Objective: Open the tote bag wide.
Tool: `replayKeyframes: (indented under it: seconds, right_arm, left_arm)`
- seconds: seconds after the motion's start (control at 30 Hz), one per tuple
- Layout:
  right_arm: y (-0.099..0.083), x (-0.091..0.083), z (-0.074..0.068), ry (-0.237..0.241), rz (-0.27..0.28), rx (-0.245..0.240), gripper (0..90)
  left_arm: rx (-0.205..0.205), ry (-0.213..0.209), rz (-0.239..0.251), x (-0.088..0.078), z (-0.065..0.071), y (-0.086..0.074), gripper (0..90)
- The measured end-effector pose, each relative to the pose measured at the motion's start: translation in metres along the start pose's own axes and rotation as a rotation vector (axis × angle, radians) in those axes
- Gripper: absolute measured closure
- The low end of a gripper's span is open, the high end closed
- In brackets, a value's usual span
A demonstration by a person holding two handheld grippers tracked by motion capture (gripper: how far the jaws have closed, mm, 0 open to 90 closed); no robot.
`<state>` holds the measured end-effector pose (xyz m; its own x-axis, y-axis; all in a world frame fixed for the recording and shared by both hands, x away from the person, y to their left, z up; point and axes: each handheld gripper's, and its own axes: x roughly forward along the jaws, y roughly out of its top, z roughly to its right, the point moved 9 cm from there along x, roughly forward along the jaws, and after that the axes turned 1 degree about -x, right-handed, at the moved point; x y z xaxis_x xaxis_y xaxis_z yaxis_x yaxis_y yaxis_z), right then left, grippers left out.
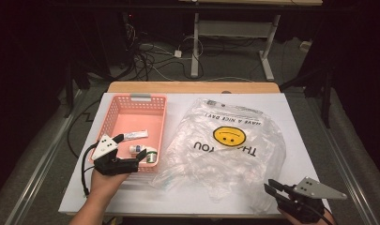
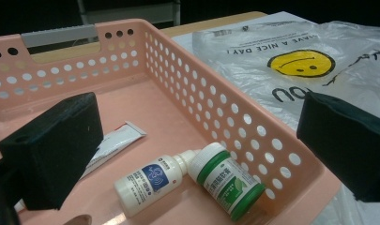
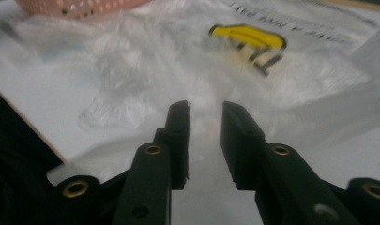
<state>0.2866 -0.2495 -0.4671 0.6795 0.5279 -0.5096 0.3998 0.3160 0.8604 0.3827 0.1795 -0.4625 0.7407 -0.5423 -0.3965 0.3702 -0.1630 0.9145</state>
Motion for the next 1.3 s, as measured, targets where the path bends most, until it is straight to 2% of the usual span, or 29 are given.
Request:
replayKeyframes:
  seconds: [0.17, 0.33, 0.5, 0.6, 0.63, 0.67, 0.7, 0.9, 0.93, 0.97, 1.03, 1.07, 1.1, 1.17, 1.23, 1.3]
  right_arm:
    - [0.014, -0.006, 0.019, -0.062, 0.065, 0.023, 64.6]
    - [0.029, 0.007, 0.063, -0.14, 0.076, 0.054, 63.4]
    - [0.039, 0.031, 0.109, -0.203, 0.062, 0.103, 63.0]
    - [0.044, 0.048, 0.129, -0.217, 0.047, 0.126, 62.9]
    - [0.044, 0.048, 0.129, -0.217, 0.047, 0.126, 62.9]
    - [0.045, 0.054, 0.134, -0.222, 0.042, 0.138, 62.9]
    - [0.048, 0.066, 0.146, -0.232, 0.045, 0.177, 63.0]
    - [0.054, 0.106, 0.184, -0.258, -0.014, 0.206, 63.2]
    - [0.054, 0.106, 0.184, -0.258, -0.014, 0.206, 63.2]
    - [0.056, 0.117, 0.193, -0.246, -0.036, 0.215, 63.7]
    - [0.058, 0.129, 0.199, -0.237, -0.065, 0.216, 59.2]
    - [0.058, 0.129, 0.199, -0.237, -0.065, 0.216, 59.2]
    - [0.058, 0.135, 0.202, -0.229, -0.085, 0.225, 54.1]
    - [0.056, 0.149, 0.21, -0.25, -0.12, 0.222, 44.0]
    - [0.053, 0.157, 0.212, -0.243, -0.134, 0.235, 43.8]
    - [0.046, 0.164, 0.212, -0.236, -0.17, 0.235, 49.0]
  left_arm:
    - [0.009, 0.0, -0.003, 0.0, 0.0, -0.001, 0.4]
    - [-0.001, 0.003, -0.002, -0.002, -0.002, -0.001, 0.4]
    - [-0.001, -0.009, -0.007, -0.003, -0.001, -0.002, 0.4]
    - [0.009, -0.017, -0.017, -0.003, 0.002, -0.004, 0.4]
    - [0.009, -0.017, -0.017, -0.003, 0.002, -0.004, 0.4]
    - [0.013, -0.02, -0.021, -0.002, 0.003, -0.004, 0.4]
    - [0.018, -0.023, -0.026, -0.003, 0.004, -0.005, 0.4]
    - [0.024, -0.035, -0.031, -0.004, 0.009, -0.007, 0.4]
    - [0.024, -0.036, -0.031, -0.004, 0.01, -0.007, 0.4]
    - [0.023, -0.039, -0.03, -0.004, 0.011, -0.007, 0.4]
    - [0.029, -0.048, -0.024, -0.005, 0.015, -0.005, 0.4]
    - [0.029, -0.048, -0.024, -0.005, 0.015, -0.005, 0.4]
    - [0.032, -0.053, -0.021, -0.005, 0.017, -0.005, 0.4]
    - [0.039, -0.064, -0.026, -0.006, 0.02, -0.005, 0.4]
    - [0.042, -0.067, -0.031, -0.006, 0.021, -0.006, 0.4]
    - [0.044, -0.068, -0.033, -0.005, 0.022, -0.007, 0.4]
